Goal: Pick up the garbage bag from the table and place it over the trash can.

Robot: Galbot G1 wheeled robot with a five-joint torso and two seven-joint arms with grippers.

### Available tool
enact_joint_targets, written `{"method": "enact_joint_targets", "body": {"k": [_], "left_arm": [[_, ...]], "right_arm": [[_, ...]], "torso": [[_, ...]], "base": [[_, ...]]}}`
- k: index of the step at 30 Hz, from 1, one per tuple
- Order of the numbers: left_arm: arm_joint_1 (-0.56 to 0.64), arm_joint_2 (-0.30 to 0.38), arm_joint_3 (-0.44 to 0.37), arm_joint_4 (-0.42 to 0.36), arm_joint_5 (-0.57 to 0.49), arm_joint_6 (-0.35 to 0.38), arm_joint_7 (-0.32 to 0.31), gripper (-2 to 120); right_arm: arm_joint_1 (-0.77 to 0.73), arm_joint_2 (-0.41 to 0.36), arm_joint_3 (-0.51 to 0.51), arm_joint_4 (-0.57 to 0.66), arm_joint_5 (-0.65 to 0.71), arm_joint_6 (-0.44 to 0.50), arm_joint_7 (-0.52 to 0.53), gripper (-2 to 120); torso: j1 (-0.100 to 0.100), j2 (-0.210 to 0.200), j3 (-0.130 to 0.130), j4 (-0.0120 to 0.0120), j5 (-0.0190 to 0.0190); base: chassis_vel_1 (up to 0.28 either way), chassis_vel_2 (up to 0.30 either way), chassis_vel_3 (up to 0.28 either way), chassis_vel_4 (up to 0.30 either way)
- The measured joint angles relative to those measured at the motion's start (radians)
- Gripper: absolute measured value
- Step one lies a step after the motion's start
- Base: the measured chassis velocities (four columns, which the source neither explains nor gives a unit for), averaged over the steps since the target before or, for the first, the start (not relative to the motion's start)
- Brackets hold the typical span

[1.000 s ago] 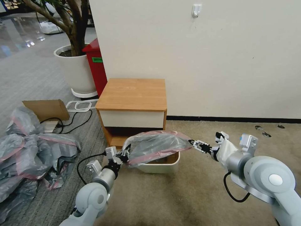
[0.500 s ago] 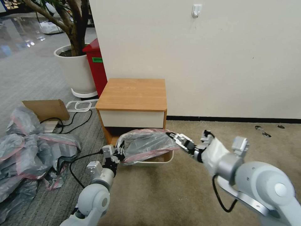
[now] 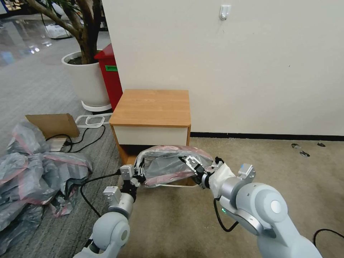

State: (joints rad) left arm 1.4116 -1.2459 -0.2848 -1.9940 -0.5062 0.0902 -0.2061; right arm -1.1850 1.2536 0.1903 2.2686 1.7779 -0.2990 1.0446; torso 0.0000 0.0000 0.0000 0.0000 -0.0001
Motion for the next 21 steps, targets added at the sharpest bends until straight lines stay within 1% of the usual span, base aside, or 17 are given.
{"method": "enact_joint_targets", "body": {"k": [8, 10, 12, 15, 16, 18, 19, 21], "left_arm": [[0.001, -0.004, 0.005, -0.012, 0.007, -0.004, 0.003, 7], [0.000, -0.004, 0.005, -0.014, 0.007, -0.004, 0.004, 7], [0.000, -0.004, 0.005, -0.014, 0.006, -0.004, 0.004, 7], [0.000, -0.008, 0.004, -0.014, 0.001, -0.003, 0.004, 7], [0.000, -0.008, 0.004, -0.014, 0.001, -0.003, 0.004, 7], [0.001, -0.013, 0.004, -0.011, -0.002, -0.002, 0.004, 7], [0.001, -0.013, 0.004, -0.011, -0.002, -0.002, 0.004, 7], [0.001, -0.017, 0.005, -0.007, -0.007, 0.000, 0.004, 7]], "right_arm": [[0.008, 0.006, -0.019, -0.018, -0.036, 0.015, 0.008, 98], [0.011, 0.005, -0.023, -0.022, -0.047, 0.017, 0.006, 92], [0.012, 0.005, -0.024, -0.023, -0.051, 0.017, 0.003, 90], [0.009, 0.002, -0.031, -0.027, -0.089, 0.011, -0.025, 73], [0.009, 0.002, -0.031, -0.027, -0.089, 0.011, -0.025, 73], [0.003, 0.001, -0.040, -0.031, -0.128, 0.008, -0.051, 64], [0.003, 0.001, -0.040, -0.031, -0.128, 0.008, -0.051, 64], [-0.001, 0.000, -0.042, -0.030, -0.141, 0.007, -0.067, 52]], "torso": [[0.000, 0.000, 0.000, 0.0000, 0.0001], [0.000, 0.000, 0.000, 0.0000, 0.0001], [0.000, 0.000, 0.000, 0.0000, 0.0002], [0.000, 0.000, 0.000, 0.0000, 0.0001], [0.000, 0.000, 0.000, 0.0000, 0.0001], [0.000, 0.000, 0.000, 0.0000, 0.0002], [0.000, 0.000, 0.000, 0.0000, 0.0002], [0.000, 0.000, 0.000, 0.0000, 0.0001]], "base": [[0.000, 0.000, 0.000, 0.000], [0.000, 0.000, 0.000, 0.000], [0.000, 0.000, 0.000, 0.000], [0.000, 0.000, 0.000, 0.000], [0.000, 0.000, 0.000, 0.000], [0.000, 0.000, 0.000, 0.000], [0.000, 0.000, 0.000, 0.000], [0.000, 0.000, 0.000, 0.000]]}}
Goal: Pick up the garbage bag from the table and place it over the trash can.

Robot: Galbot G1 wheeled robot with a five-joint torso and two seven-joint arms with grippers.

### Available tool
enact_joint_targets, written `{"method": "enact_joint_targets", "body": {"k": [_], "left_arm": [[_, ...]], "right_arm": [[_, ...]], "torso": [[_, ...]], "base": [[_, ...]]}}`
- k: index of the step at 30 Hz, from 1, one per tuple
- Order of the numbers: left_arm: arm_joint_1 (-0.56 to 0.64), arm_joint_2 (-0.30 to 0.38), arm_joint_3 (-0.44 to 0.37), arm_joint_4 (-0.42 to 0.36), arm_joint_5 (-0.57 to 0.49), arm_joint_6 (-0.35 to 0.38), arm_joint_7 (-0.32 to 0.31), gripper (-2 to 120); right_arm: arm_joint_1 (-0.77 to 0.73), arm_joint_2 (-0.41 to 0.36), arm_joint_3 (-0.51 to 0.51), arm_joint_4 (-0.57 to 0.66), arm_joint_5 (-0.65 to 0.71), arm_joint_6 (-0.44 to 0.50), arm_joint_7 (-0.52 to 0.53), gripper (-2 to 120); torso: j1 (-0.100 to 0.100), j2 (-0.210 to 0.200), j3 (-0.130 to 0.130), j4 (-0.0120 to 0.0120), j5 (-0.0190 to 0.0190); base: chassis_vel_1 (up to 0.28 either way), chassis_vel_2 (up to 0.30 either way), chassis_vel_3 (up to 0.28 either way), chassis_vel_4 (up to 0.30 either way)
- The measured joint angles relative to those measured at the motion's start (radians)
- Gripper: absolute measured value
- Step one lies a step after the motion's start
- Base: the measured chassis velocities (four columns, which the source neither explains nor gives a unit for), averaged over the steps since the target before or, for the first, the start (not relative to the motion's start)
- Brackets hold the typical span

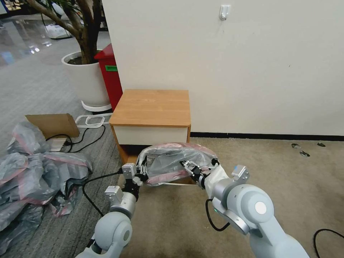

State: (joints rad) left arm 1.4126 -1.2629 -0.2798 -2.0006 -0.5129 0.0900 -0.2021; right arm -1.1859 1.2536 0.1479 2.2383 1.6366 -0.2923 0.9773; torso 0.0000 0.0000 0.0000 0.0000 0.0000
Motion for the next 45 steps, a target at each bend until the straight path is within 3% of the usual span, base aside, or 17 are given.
{"method": "enact_joint_targets", "body": {"k": [6, 10, 14, 30, 45], "left_arm": [[-0.003, -0.005, 0.001, 0.003, -0.026, 0.015, -0.006, 7], [-0.003, -0.005, 0.001, 0.008, -0.033, 0.021, -0.011, 7], [-0.008, -0.008, 0.001, 0.015, -0.047, 0.024, -0.020, 7], [-0.042, -0.011, -0.002, 0.031, -0.184, 0.071, -0.067, 7], [-0.044, -0.001, -0.031, 0.011, -0.308, 0.114, -0.078, 7]], "right_arm": [[-0.009, -0.001, -0.011, 0.001, -0.049, -0.016, -0.025, 35], [-0.018, 0.003, -0.022, 0.002, -0.072, -0.026, -0.034, 14], [-0.022, -0.009, -0.026, 0.019, -0.074, -0.035, -0.038, 1], [-0.107, -0.085, -0.040, 0.119, -0.067, -0.091, -0.063, 0], [-0.153, -0.103, 0.047, 0.066, -0.070, -0.128, -0.060, 0]], "torso": [[0.000, 0.000, 0.000, -0.0001, 0.0000], [0.000, 0.000, 0.000, 0.0000, 0.0000], [0.000, 0.000, 0.000, 0.0000, 0.0000], [0.000, 0.000, 0.000, 0.0000, 0.0000], [0.000, 0.000, 0.000, 0.0000, 0.0000]], "base": [[0.000, 0.000, 0.000, 0.000], [0.000, 0.000, 0.000, 0.000], [0.000, 0.000, 0.000, 0.000], [0.000, 0.000, 0.000, 0.000], [0.000, 0.000, 0.000, 0.000]]}}
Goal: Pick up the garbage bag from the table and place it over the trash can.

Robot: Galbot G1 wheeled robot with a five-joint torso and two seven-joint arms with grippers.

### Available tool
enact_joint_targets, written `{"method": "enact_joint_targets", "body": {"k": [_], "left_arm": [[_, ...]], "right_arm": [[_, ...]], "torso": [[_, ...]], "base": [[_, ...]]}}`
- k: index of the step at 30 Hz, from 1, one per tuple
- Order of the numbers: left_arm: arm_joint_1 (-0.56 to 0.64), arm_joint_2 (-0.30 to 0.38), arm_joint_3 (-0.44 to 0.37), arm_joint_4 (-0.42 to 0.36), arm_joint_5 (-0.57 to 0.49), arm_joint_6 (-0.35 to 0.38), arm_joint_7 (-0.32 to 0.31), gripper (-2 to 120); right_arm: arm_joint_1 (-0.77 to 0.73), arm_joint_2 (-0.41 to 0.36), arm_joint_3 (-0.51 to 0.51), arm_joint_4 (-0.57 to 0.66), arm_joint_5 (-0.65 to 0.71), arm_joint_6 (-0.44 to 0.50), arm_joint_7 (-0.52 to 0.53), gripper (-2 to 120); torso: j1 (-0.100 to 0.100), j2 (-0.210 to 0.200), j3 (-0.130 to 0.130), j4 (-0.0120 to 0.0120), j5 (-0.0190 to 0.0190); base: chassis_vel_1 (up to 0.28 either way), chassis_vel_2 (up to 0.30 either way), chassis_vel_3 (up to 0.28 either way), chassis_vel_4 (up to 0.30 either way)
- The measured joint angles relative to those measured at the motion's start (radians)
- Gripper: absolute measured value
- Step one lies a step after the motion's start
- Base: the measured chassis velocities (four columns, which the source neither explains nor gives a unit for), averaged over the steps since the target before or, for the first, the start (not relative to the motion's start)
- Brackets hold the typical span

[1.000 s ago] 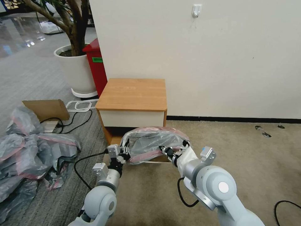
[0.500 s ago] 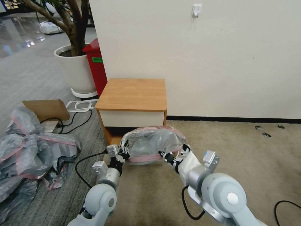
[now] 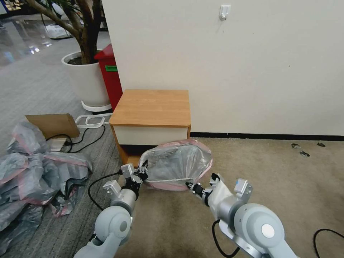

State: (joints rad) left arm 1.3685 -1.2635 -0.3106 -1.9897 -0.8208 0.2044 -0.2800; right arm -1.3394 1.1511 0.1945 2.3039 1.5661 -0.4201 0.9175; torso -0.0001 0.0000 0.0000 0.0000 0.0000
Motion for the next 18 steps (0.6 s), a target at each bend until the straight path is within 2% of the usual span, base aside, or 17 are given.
{"method": "enact_joint_targets", "body": {"k": [8, 9, 10, 14, 15, 16, 18], "left_arm": [[-0.011, 0.002, -0.009, 0.005, -0.022, 0.003, 0.000, 7], [-0.012, 0.002, -0.011, 0.010, -0.024, 0.003, 0.000, 7], [-0.013, 0.002, -0.013, 0.013, -0.024, 0.003, 0.001, 7], [-0.013, 0.003, -0.018, 0.020, -0.023, 0.003, 0.001, 7], [-0.014, 0.004, -0.022, 0.025, -0.022, 0.003, 0.001, 7], [-0.014, 0.004, -0.026, 0.031, -0.022, 0.003, 0.001, 7], [-0.014, 0.004, -0.027, 0.032, -0.021, 0.003, 0.001, 7]], "right_arm": [[-0.010, -0.009, 0.015, 0.011, 0.001, -0.039, -0.001, 0], [-0.015, 0.000, 0.020, 0.023, -0.010, -0.055, 0.000, 12], [-0.024, 0.001, 0.026, 0.035, -0.025, -0.061, 0.000, 17], [-0.047, 0.000, 0.037, 0.058, -0.074, -0.079, -0.010, 25], [-0.071, -0.004, 0.048, 0.073, -0.141, -0.091, -0.045, 32], [-0.115, -0.007, 0.067, 0.079, -0.264, -0.103, -0.141, 38], [-0.128, -0.007, 0.073, 0.079, -0.304, -0.104, -0.176, 39]], "torso": [[0.000, 0.000, 0.000, 0.0000, 0.0000], [0.000, 0.000, 0.000, 0.0001, 0.0000], [0.000, 0.000, 0.000, 0.0001, 0.0000], [0.000, 0.000, 0.000, 0.0000, 0.0000], [0.000, 0.000, 0.000, 0.0001, 0.0000], [0.000, 0.000, 0.000, 0.0002, 0.0000], [0.000, 0.000, 0.000, 0.0001, 0.0000]], "base": [[0.000, 0.000, 0.000, 0.000], [0.000, 0.000, 0.000, 0.000], [0.000, 0.000, 0.000, 0.000], [0.000, 0.000, 0.000, 0.000], [0.000, 0.000, 0.000, 0.000], [0.000, 0.000, 0.000, 0.000], [0.000, 0.000, 0.000, 0.000]]}}
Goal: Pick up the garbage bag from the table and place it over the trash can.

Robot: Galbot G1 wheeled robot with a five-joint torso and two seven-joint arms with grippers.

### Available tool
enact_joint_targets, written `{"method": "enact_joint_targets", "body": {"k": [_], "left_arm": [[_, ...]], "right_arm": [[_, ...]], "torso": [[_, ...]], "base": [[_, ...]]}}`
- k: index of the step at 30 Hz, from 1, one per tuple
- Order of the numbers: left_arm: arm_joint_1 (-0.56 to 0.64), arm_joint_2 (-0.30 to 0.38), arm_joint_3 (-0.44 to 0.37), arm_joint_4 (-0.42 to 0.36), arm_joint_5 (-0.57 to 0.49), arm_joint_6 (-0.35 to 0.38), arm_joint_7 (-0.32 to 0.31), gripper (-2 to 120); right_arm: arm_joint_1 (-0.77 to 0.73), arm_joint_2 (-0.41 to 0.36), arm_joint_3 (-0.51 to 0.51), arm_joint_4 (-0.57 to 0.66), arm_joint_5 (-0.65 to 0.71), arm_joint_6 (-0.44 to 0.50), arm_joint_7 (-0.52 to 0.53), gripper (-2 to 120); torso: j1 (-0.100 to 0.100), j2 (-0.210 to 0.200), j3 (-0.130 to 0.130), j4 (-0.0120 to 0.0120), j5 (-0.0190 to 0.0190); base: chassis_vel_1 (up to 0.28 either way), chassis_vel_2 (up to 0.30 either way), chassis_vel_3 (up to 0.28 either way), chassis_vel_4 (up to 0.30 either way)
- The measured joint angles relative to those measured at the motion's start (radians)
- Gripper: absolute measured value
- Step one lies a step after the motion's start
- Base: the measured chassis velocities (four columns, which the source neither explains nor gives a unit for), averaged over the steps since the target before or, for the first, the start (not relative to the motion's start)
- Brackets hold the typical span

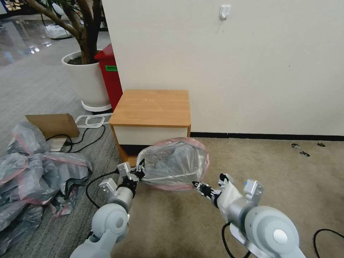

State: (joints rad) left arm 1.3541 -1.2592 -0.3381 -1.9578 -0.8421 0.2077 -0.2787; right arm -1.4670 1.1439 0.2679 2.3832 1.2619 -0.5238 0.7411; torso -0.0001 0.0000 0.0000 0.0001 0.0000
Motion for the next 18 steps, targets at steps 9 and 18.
{"method": "enact_joint_targets", "body": {"k": [9, 18], "left_arm": [[0.005, 0.003, -0.007, 0.002, 0.001, 0.012, 0.003, 7], [0.011, -0.007, -0.004, -0.011, 0.002, 0.014, 0.005, 7]], "right_arm": [[0.026, 0.065, 0.089, -0.154, -0.466, 0.308, -0.472, 78], [0.117, 0.164, 0.008, -0.294, -0.522, 0.372, -0.491, 100]], "torso": [[0.000, 0.000, 0.000, 0.0001, 0.0000], [0.000, 0.000, 0.000, -0.0001, 0.0000]], "base": [[0.000, 0.000, 0.000, 0.000], [0.000, 0.000, 0.000, 0.000]]}}
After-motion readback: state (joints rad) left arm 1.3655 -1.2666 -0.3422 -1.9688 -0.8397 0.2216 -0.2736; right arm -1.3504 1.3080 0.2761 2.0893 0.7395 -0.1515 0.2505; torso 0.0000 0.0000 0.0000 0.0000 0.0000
